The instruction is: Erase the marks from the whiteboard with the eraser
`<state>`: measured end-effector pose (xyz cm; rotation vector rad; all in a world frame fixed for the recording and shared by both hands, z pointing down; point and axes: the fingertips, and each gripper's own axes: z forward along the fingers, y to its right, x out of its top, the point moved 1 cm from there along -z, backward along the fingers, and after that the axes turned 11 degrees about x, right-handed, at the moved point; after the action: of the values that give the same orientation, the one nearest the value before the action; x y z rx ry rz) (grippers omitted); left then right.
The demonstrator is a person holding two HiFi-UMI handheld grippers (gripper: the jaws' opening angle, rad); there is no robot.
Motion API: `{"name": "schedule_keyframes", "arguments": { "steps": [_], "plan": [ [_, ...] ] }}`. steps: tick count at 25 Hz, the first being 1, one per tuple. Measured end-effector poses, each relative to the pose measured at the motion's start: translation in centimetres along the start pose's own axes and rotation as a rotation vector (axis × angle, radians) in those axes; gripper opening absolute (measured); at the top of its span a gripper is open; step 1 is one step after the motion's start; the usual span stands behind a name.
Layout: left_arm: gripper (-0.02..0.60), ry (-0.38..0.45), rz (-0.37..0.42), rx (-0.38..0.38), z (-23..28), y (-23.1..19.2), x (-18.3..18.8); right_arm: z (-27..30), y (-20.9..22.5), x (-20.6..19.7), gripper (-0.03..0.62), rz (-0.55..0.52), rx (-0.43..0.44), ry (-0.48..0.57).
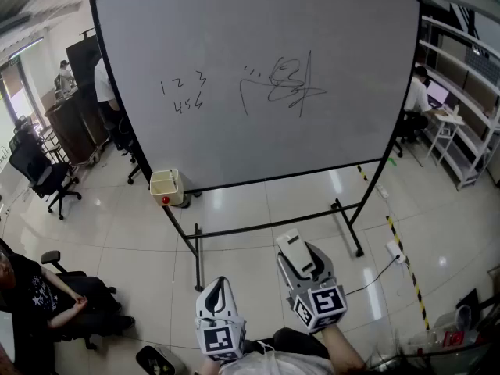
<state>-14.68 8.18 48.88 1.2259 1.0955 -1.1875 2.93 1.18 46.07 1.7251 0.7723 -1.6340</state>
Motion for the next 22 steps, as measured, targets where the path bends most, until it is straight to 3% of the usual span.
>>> {"name": "schedule_keyframes", "arguments": {
  "steps": [6, 10, 14, 18, 22],
  "plan": [
    [-0.009, -0.01, -0.064, 0.026, 2.9, 0.1, 0.3, 11.4, 8.0, 9.7, 0.291, -0.326, -0.006, 0.07],
    [-0.009, 0.007, -0.049, 0.099, 7.6, -0.9, -0.1, 20.0, 13.7, 18.1, 0.291, -0.425, 0.003, 0.128],
    [-0.009, 0.028, -0.102, 0.167, 12.7, -0.1, 1.7, 28.2, 17.1, 24.2, 0.29, -0.517, 0.002, 0.106],
    [-0.009, 0.045, -0.119, 0.22, 16.0, 0.6, 3.1, 34.8, 19.0, 26.5, 0.288, -0.584, -0.013, 0.085],
    [-0.009, 0.014, -0.09, 0.261, 17.9, -0.4, 2.9, 37.9, 19.7, 24.3, 0.287, -0.6, -0.105, 0.087]
  ]
}}
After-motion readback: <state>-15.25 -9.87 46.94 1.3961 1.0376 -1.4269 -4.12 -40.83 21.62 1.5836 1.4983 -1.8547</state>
